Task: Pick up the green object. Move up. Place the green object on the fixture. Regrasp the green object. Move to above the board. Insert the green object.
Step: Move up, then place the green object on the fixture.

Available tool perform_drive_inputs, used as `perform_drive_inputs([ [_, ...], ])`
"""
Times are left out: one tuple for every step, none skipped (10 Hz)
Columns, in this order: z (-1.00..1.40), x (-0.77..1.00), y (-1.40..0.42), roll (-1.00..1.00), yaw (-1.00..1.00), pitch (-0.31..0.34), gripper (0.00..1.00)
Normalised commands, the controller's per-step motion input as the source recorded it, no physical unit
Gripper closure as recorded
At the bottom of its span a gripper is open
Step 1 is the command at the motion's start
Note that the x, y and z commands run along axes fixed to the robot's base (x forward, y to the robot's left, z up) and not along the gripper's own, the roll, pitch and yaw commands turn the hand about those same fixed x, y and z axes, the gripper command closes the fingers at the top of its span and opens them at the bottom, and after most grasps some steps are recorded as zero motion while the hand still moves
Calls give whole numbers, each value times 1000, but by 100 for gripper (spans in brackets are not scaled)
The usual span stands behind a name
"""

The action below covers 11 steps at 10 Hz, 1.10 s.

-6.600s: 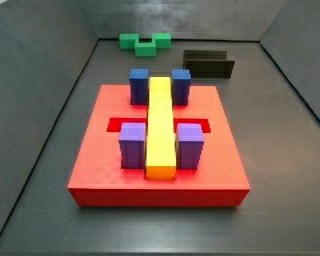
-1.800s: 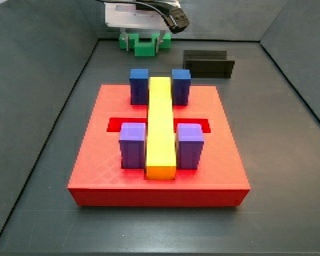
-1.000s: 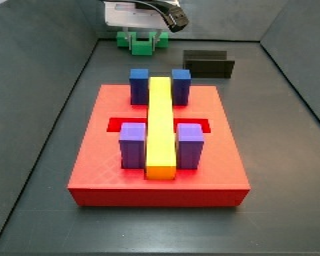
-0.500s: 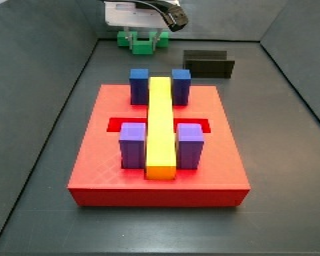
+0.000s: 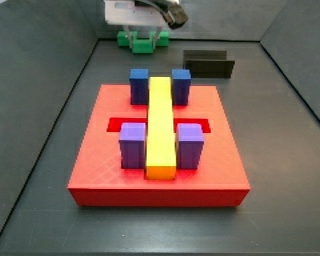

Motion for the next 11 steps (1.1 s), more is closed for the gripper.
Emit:
perform_drive_inputs([
  [619,-7,-17,-8,37,64,100],
  [324,19,-13,11,15,57,100],
  [0,-31,0,0,0,0,100],
  [0,23,-11,0,-40,0,100],
  [666,111,-440,454,14,131,100],
  [900,106,-591,694,14,200,100],
  [931,146,-586,723,23,154,100],
  [854,114,-603,811,0,180,100],
  [837,111,-620,829,0,186,100],
  [931,231,-589,686,0,197,100],
  [1000,243,-317,63,0,0,100],
])
